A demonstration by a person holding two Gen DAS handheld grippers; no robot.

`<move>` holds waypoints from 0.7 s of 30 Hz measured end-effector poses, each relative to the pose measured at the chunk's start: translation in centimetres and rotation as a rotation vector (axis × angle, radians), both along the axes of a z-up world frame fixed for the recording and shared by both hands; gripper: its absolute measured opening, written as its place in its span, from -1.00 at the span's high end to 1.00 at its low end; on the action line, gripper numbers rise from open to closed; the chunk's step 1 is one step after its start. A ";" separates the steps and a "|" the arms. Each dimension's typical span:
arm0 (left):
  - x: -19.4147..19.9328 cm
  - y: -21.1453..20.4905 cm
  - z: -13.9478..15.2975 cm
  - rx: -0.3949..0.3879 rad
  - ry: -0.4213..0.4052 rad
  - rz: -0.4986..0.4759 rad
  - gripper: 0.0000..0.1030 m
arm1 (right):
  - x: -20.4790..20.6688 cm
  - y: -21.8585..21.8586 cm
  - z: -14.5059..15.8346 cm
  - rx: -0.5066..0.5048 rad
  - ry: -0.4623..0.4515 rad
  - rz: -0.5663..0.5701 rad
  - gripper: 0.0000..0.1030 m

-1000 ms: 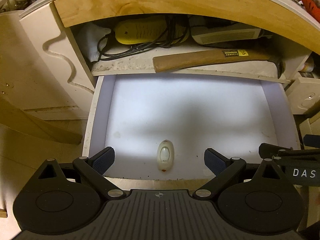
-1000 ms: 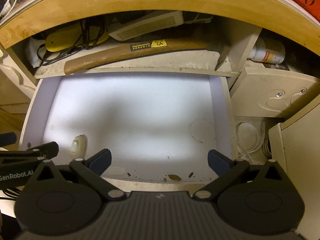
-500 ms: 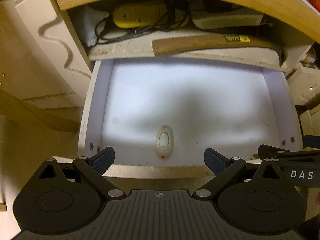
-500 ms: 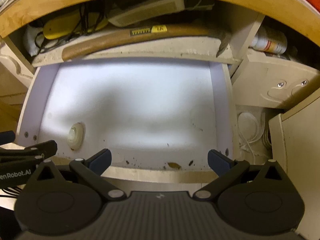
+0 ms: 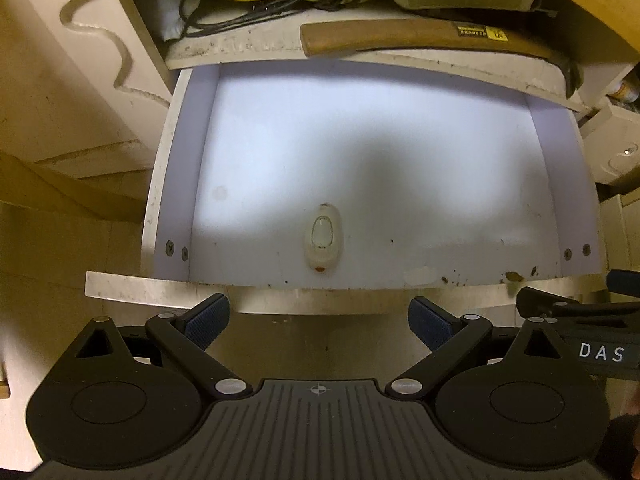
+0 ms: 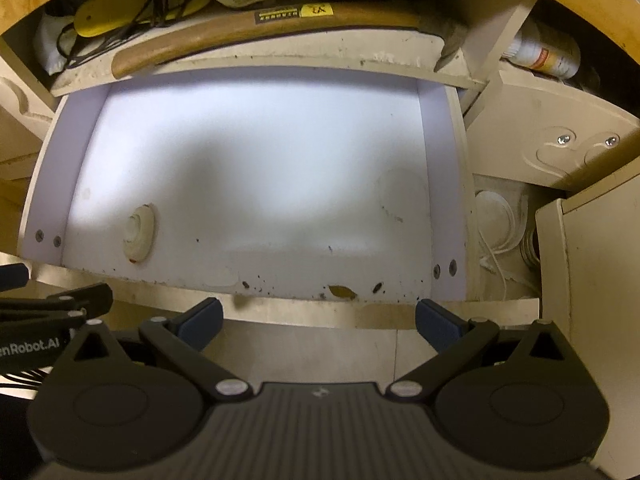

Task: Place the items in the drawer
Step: 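Move both grippers to the drawer front edge and push it inward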

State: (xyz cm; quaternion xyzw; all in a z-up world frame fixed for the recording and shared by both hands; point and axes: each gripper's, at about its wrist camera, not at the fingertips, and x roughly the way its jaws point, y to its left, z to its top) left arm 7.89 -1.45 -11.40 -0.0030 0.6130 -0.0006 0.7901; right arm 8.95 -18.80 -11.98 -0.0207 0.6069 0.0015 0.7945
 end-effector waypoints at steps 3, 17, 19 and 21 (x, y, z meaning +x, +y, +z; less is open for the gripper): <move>0.0 0.0 -0.2 0.002 0.018 -0.003 -0.92 | -0.1 0.0 -0.2 -0.002 0.020 -0.003 -0.99; 0.2 0.3 -2.3 -0.003 0.133 0.003 -0.92 | 0.2 -0.1 -2.2 -0.010 0.126 -0.016 -0.99; 0.3 0.4 -2.6 -0.003 0.143 0.010 -0.92 | 0.3 -0.2 -2.5 -0.011 0.137 -0.021 -0.99; 0.3 0.5 -2.9 -0.005 0.150 0.018 -0.92 | 0.4 -0.2 -2.7 -0.013 0.146 -0.024 -0.99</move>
